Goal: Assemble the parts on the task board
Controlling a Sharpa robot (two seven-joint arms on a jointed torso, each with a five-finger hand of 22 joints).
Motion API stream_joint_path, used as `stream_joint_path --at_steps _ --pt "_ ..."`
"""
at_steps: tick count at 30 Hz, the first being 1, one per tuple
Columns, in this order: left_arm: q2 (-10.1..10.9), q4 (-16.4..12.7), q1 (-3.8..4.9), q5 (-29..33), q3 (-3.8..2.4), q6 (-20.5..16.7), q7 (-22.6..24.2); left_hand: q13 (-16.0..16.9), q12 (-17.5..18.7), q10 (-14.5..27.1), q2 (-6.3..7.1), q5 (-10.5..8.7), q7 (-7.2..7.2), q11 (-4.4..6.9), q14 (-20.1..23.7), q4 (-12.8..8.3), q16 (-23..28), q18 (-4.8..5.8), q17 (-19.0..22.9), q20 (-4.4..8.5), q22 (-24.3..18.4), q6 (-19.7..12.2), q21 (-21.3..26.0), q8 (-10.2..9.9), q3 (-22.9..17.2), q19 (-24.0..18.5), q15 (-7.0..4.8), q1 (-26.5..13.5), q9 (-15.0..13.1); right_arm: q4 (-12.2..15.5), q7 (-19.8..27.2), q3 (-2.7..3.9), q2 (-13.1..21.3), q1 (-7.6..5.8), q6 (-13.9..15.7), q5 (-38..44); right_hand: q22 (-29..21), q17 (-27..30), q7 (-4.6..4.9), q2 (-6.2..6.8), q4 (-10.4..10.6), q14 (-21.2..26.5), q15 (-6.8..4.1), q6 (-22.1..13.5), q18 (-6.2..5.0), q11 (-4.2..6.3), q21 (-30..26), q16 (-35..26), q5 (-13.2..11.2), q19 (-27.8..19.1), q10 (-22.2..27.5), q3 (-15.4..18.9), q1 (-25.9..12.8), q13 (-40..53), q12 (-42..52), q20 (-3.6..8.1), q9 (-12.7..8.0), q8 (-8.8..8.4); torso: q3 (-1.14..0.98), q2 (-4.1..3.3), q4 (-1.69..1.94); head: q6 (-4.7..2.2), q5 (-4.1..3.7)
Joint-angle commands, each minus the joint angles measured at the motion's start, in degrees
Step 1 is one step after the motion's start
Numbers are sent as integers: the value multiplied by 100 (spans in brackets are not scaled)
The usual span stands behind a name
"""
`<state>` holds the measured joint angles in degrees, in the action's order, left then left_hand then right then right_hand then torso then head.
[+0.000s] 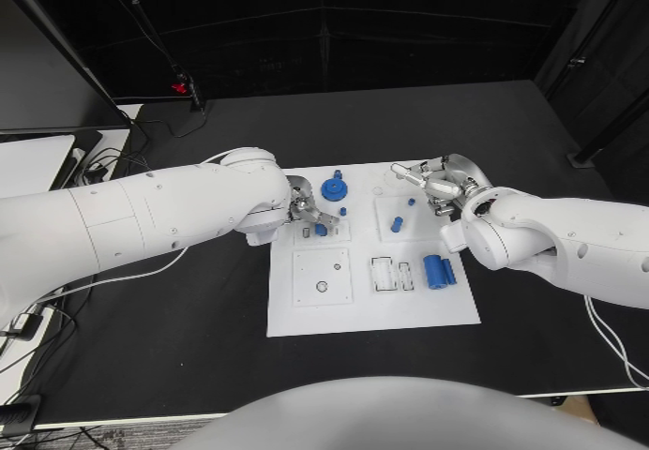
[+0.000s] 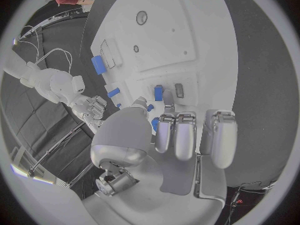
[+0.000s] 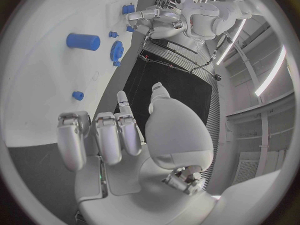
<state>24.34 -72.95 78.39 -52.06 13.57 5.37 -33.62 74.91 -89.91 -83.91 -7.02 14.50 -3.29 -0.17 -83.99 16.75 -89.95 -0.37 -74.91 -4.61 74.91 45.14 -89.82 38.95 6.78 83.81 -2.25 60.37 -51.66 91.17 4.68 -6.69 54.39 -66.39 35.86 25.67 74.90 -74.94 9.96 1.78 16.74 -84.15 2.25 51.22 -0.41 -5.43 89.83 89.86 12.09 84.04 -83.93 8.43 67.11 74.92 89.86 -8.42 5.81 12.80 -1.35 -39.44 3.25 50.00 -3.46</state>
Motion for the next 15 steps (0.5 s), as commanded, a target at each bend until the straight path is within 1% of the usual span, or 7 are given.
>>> stream_joint_path --at_steps 1,7,11,15 --pt "20 -20 6 -3 -3 -69 54 1509 -9 -609 -54 20 3 29 -601 1 -5 37 -1509 27 1509 -41 -18 32 38 619 -34 -6 -9 7 47 2 -6 -6 -43 -2 1502 -1506 -2 -60 -16 -585 17 -62 35 -34 1 14 13 581 -607 41 -1 1508 14 -27 10 19 0 0 0 0 -2" --pt "63 -46 6 -3 -3 -16 -1 1509 -9 -609 -58 26 4 30 -601 1 -5 37 -1509 28 1509 -41 -18 33 38 619 -35 -4 -10 7 45 2 -3 -4 -44 -2 1501 -1506 -2 -63 -16 -585 17 -63 35 -34 0 14 13 580 -607 42 -1 1508 14 -27 10 22 0 -1 -2 0 3" --pt "80 -54 6 25 -3 -42 43 1509 -9 -609 -61 29 5 31 -601 1 -5 37 -1509 28 1509 -39 -18 34 39 619 -35 -3 -12 7 44 2 1 -4 -42 -2 1501 -1506 -2 -63 -16 -585 17 -63 35 -34 0 14 13 580 -607 42 -1 1508 14 -27 10 22 0 2 1 0 -4" --pt "77 -51 6 101 -3 -14 104 1509 -9 -609 -77 72 8 34 -601 -2 -5 37 -1509 32 1509 -56 -18 21 45 619 -39 28 -12 8 44 2 2 -4 -40 -2 1501 -1506 -2 -63 -16 -585 17 -63 35 -34 0 14 13 580 -607 42 -1 1508 14 -27 10 22 -1 2 -7 0 -4"
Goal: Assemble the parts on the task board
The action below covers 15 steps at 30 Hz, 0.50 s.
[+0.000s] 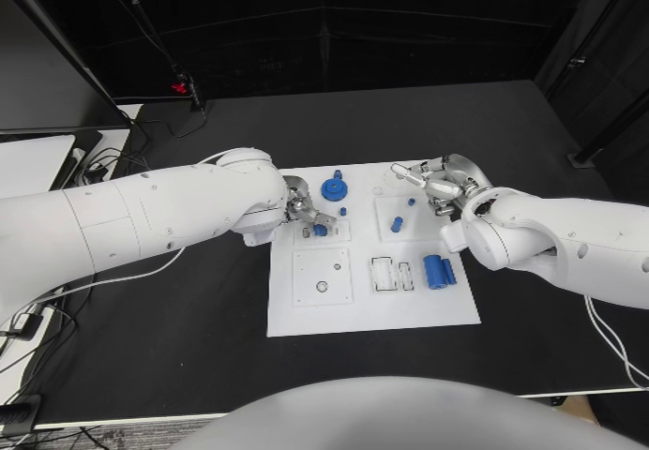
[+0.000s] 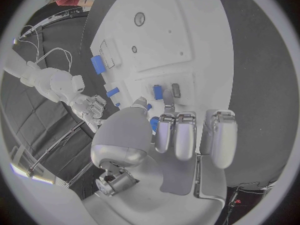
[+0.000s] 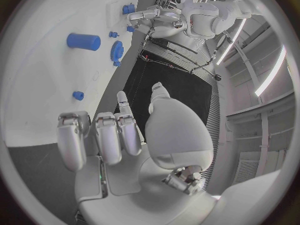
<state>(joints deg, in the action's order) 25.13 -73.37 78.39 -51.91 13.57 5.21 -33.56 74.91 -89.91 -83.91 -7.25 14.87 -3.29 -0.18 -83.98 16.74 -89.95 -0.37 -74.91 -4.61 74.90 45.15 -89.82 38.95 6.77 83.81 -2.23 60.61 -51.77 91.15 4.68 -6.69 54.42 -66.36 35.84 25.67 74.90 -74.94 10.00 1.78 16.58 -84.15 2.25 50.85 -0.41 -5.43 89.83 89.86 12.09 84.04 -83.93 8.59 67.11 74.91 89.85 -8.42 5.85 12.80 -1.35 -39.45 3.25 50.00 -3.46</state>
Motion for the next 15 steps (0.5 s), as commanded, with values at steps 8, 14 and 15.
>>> stream_joint_path --at_steps 8,14,15 --pt "-26 3 6 167 -3 42 183 1509 -9 -609 -127 79 -44 -4 -602 1 -5 37 -1509 30 1510 -183 -18 -240 118 619 -19 97 186 12 38 2 -3 -6 -38 -2 1501 -1506 -6 -63 0 -585 17 -26 35 -34 0 14 14 580 -607 26 -1 1509 15 -27 5 22 -2 1 -5 0 -9" --pt "-30 5 6 192 -3 -37 285 1509 -9 -609 -147 94 -59 -19 -602 -2 -5 37 -1509 23 1510 -208 -18 -301 132 619 -9 136 240 14 32 2 2 -6 -36 -2 1501 -1506 -6 -63 0 -585 17 -26 35 -34 0 14 14 580 -607 26 -1 1509 15 -27 5 22 -1 0 -1 0 -19" --pt "-30 6 6 195 -3 -47 295 1509 -9 -609 -153 100 -61 -20 -602 -2 -5 37 -1509 22 1510 -209 -18 -308 132 619 -7 144 248 14 32 2 2 -6 -35 -2 1501 -1506 -6 -63 0 -585 17 -26 35 -34 0 14 14 580 -607 26 -1 1509 15 -27 5 22 0 3 -2 0 -18"
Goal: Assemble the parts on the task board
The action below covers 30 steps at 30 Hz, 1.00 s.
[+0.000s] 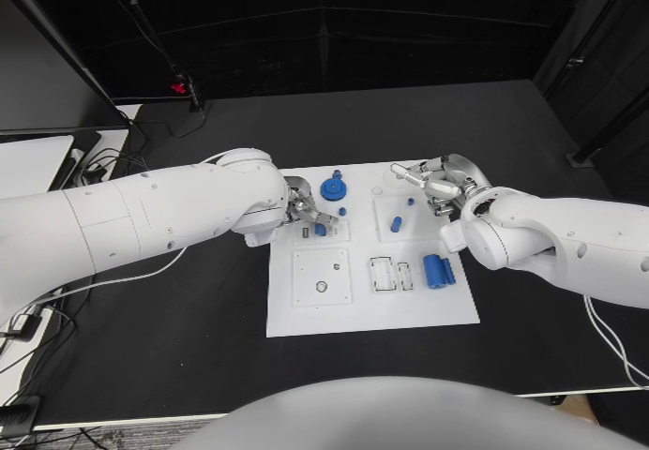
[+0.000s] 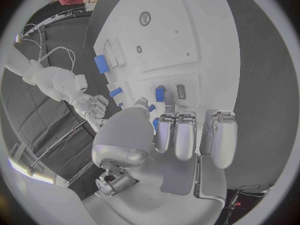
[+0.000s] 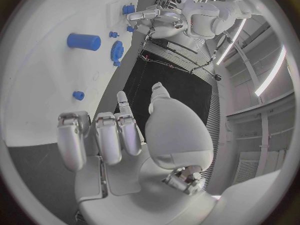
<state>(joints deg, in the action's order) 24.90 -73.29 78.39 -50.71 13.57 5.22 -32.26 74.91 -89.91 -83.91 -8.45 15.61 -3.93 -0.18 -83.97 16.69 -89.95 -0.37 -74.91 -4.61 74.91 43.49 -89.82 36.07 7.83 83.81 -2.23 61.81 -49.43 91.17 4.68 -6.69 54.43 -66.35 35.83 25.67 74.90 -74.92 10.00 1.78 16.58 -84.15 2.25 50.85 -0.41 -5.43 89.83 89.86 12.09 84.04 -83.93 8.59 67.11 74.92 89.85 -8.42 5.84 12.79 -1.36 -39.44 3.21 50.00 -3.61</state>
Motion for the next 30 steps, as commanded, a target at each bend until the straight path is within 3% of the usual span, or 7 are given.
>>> stream_joint_path --at_steps 1,15,19,24,30 --pt "-7 0 6 77 -3 -52 172 1509 -9 -609 -41 32 3 -21 -603 2 -5 37 -1509 20 1509 -35 -18 -23 26 619 -6 34 20 11 32 2 1 -7 -35 -2 1501 -1508 -6 -63 0 -585 17 -26 35 -34 0 14 13 580 -607 27 -1 1508 15 -27 6 22 -1 2 2 0 -3" --pt "3 -1 7 84 -3 164 -79 1509 -9 -609 -72 108 16 -16 -603 0 -5 37 -1509 12 1509 57 -18 -14 33 619 -3 127 52 11 34 2 1 -7 -39 -2 1500 -1508 -6 -67 -2 -585 17 -30 34 -34 -3 14 14 577 -607 30 2 1508 15 -27 7 27 -2 1 8 0 -7" --pt "5 -7 7 84 -3 202 -104 1509 -9 -609 -84 185 25 -9 -603 0 -5 37 -1509 11 1509 87 -18 -15 33 619 -7 193 67 9 34 2 0 -7 -39 -2 1500 -1508 -6 -67 -2 -585 17 -30 34 -34 -3 14 14 577 -607 30 2 1508 15 -27 7 27 0 0 1 0 1" --pt "10 -17 7 84 -3 205 -88 1509 -9 -609 -88 432 54 17 -603 -5 -5 37 -1509 20 1509 126 -18 -17 -13 619 -27 446 90 8 35 2 0 -7 -38 -2 1500 -1508 -6 -67 -2 -585 17 -30 34 -34 -3 14 14 577 -607 30 2 1508 15 -27 7 27 0 1 3 0 -6" --pt "13 -18 7 84 -3 196 -66 1509 -9 -609 -86 521 73 33 -603 -3 -5 37 -1509 31 1509 151 -18 -12 -49 619 -40 618 96 4 36 2 -2 -6 -37 -2 1499 -1508 -5 -70 -3 -585 17 -32 33 -34 -5 14 15 576 -607 32 4 1508 15 -27 8 31 0 1 2 0 -8"
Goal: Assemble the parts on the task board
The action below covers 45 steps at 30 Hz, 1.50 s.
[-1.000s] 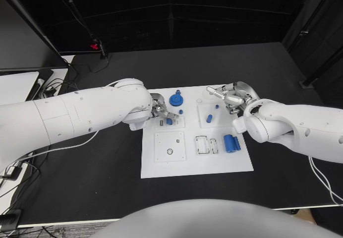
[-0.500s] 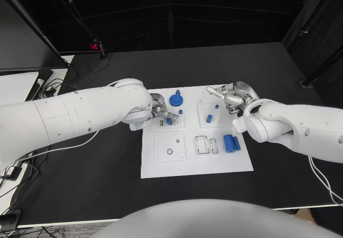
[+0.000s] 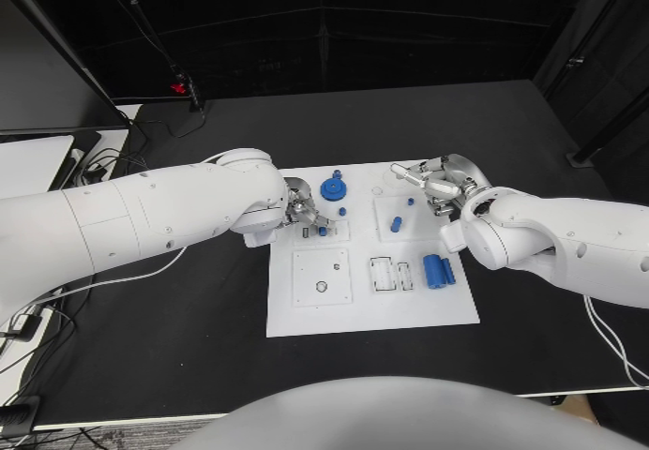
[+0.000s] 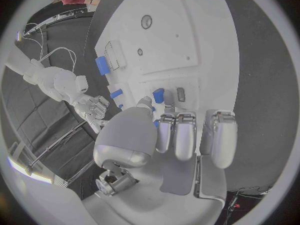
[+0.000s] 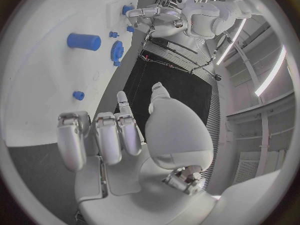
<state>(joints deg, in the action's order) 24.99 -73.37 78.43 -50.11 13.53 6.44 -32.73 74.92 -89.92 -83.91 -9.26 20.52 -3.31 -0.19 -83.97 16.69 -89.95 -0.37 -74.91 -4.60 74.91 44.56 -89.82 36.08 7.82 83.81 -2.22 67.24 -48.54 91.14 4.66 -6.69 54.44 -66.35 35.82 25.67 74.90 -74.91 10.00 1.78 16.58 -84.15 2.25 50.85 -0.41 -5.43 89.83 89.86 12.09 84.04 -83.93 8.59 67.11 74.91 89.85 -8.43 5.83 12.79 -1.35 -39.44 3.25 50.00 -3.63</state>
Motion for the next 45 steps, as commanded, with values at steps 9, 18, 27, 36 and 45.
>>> stream_joint_path --at_steps 9,18,27,36,45 --pt "22 -25 3 24 0 -44 88 1508 -8 -609 36 43 -1 30 -603 15 -5 37 -1509 37 1509 48 -18 -15 -3 619 -43 68 12 7 41 2 -4 -7 -35 -2 1499 -1509 -6 -70 -3 -585 17 -32 33 -34 -5 14 15 576 -607 32 4 1509 15 -27 9 31 1 -2 -1 0 1" --pt "318 -270 75 26 -1 -475 737 1508 -8 -609 202 -1130 -51 -14 -603 6 -5 37 -1509 20 1509 59 -18 57 657 619 -10 -814 -40 -15 37 2 -21 -6 -38 -2 1498 -1509 -6 -73 -4 -585 17 -34 33 -34 -6 14 16 575 -607 33 8 1509 15 -27 9 35 -1 7 -5 0 37" --pt "698 -330 436 32 -2 -93 1336 1508 -8 -609 254 -1234 -141 -94 -603 -36 -5 37 -1509 -22 1509 -290 -18 -25 736 619 52 -665 -6 -13 28 2 -18 -6 -34 -2 1498 -1509 -6 -73 -4 -585 17 -34 33 -34 -6 14 16 575 -607 33 8 1509 15 -27 9 35 -9 1 1 -15 88" --pt "809 161 601 292 -2 692 1786 1508 -8 -609 -73 -1429 -141 -101 -603 -11 -5 37 -1509 -53 1509 78 -18 -478 563 619 69 291 652 -4 17 2 -23 -7 -25 -1 1498 -1509 -6 -73 -5 -585 17 -35 32 -34 -8 14 16 574 -607 34 8 1509 15 -27 10 36 2 -4 -12 -110 173" --pt "580 852 617 354 -2 1052 1923 1508 -8 -609 -286 -1766 -86 -63 -603 -2 -5 37 -1509 -53 1509 705 -18 -834 782 619 50 327 1128 15 13 2 -20 -7 -18 -1 1498 -1509 -6 -73 -4 -585 17 -35 32 -34 -8 14 15 574 -607 36 9 1509 15 -28 10 38 8 -11 -17 -217 222"
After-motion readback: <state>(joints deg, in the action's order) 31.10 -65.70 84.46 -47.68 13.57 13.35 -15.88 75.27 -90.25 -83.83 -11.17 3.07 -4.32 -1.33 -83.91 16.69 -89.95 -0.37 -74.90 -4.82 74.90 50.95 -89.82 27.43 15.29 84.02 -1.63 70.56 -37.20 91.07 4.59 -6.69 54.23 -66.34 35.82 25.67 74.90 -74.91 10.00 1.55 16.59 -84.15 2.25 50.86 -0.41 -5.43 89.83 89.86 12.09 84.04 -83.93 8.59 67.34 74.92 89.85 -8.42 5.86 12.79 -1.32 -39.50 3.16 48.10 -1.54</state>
